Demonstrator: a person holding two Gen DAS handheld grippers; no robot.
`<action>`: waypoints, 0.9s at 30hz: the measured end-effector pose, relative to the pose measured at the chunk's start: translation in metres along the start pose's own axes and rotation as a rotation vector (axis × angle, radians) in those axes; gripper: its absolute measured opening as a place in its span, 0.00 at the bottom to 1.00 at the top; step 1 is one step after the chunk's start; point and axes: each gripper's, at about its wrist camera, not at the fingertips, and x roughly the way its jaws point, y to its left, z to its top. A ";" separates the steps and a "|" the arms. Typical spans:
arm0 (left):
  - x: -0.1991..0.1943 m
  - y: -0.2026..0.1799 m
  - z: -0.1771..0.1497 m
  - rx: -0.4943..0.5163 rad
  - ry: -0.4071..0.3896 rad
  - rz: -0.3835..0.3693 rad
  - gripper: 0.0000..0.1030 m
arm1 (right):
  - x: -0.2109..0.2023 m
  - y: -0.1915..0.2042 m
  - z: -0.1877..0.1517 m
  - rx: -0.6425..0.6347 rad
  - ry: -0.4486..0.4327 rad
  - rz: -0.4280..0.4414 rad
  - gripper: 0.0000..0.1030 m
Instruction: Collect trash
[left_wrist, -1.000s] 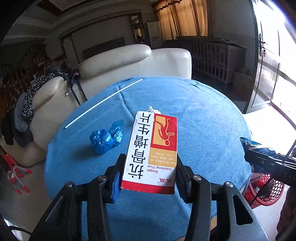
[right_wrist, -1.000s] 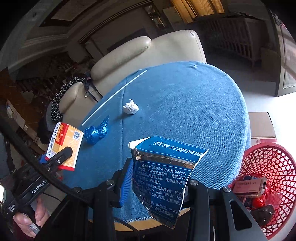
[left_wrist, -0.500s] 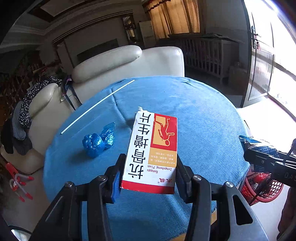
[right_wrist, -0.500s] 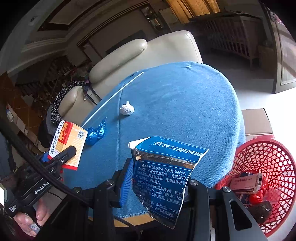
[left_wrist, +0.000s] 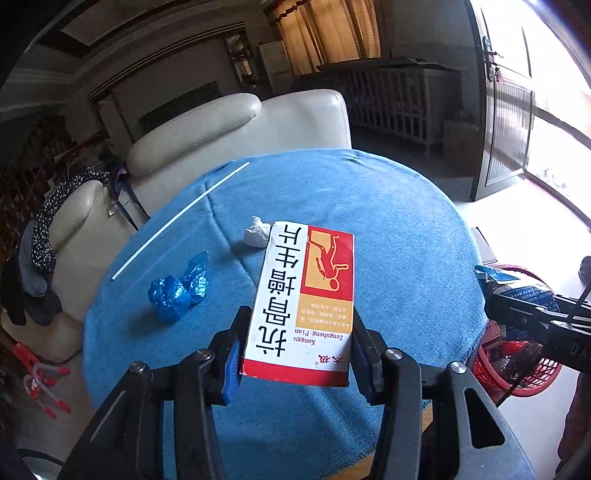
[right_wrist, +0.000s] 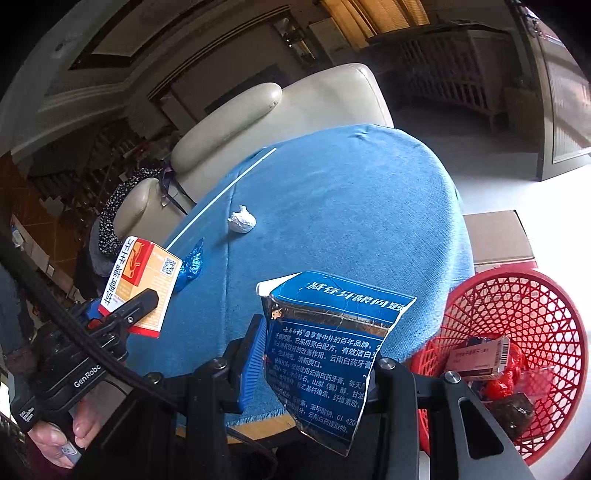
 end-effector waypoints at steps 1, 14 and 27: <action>0.000 -0.003 0.001 0.003 0.001 -0.001 0.49 | -0.001 -0.002 0.000 0.003 0.001 0.000 0.41; 0.003 -0.036 0.010 0.076 0.003 -0.032 0.49 | -0.013 -0.026 -0.003 0.055 -0.011 -0.015 0.41; 0.006 -0.066 0.016 0.143 0.002 -0.068 0.49 | -0.023 -0.051 -0.004 0.106 -0.026 -0.040 0.41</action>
